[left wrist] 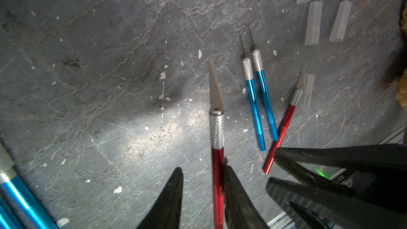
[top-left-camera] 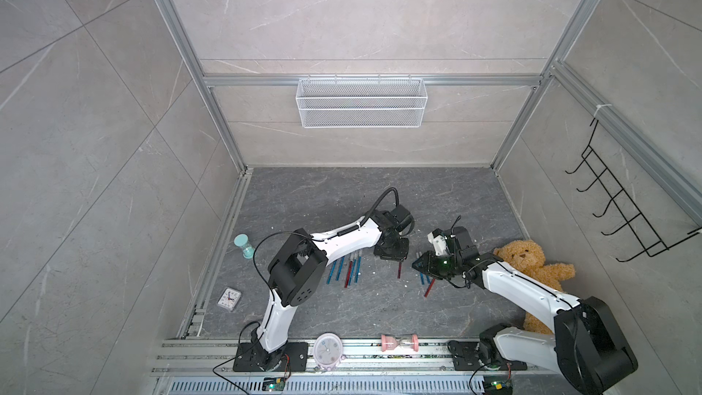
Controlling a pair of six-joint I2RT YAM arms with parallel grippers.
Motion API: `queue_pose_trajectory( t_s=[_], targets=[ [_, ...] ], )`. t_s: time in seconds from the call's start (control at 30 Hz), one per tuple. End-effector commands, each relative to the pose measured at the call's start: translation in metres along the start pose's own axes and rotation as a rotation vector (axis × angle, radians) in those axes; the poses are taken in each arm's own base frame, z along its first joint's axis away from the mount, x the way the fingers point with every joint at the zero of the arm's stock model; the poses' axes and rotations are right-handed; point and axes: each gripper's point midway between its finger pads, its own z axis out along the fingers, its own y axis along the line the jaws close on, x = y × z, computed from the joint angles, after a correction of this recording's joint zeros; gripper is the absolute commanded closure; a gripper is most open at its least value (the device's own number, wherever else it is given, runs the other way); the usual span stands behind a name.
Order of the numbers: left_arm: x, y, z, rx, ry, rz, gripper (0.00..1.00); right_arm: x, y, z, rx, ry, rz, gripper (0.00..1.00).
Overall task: Remove protective caps from carving knives
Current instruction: Place the carving knife at the center of the board.
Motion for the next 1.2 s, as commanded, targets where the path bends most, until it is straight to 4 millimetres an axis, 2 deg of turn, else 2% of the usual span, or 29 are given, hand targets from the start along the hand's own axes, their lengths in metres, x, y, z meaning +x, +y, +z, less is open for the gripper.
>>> queue_pose_trajectory(
  t_s=[0.0,0.43,0.93,1.17],
  targets=[
    [-0.008,-0.008,-0.004,0.017,-0.021,-0.035,0.67,-0.008,0.019,0.000,-0.083,-0.055,0.010,0.69],
    [-0.008,-0.013,-0.007,0.057,-0.043,-0.077,0.67,-0.002,0.033,0.031,-0.102,-0.028,-0.002,0.69],
    [-0.005,-0.016,-0.025,0.083,-0.060,-0.075,0.68,0.008,0.016,0.051,-0.060,-0.014,0.035,0.72],
    [-0.003,-0.010,-0.034,0.079,-0.071,-0.084,0.68,0.009,0.014,0.056,-0.067,-0.011,0.047,0.73]
  ],
)
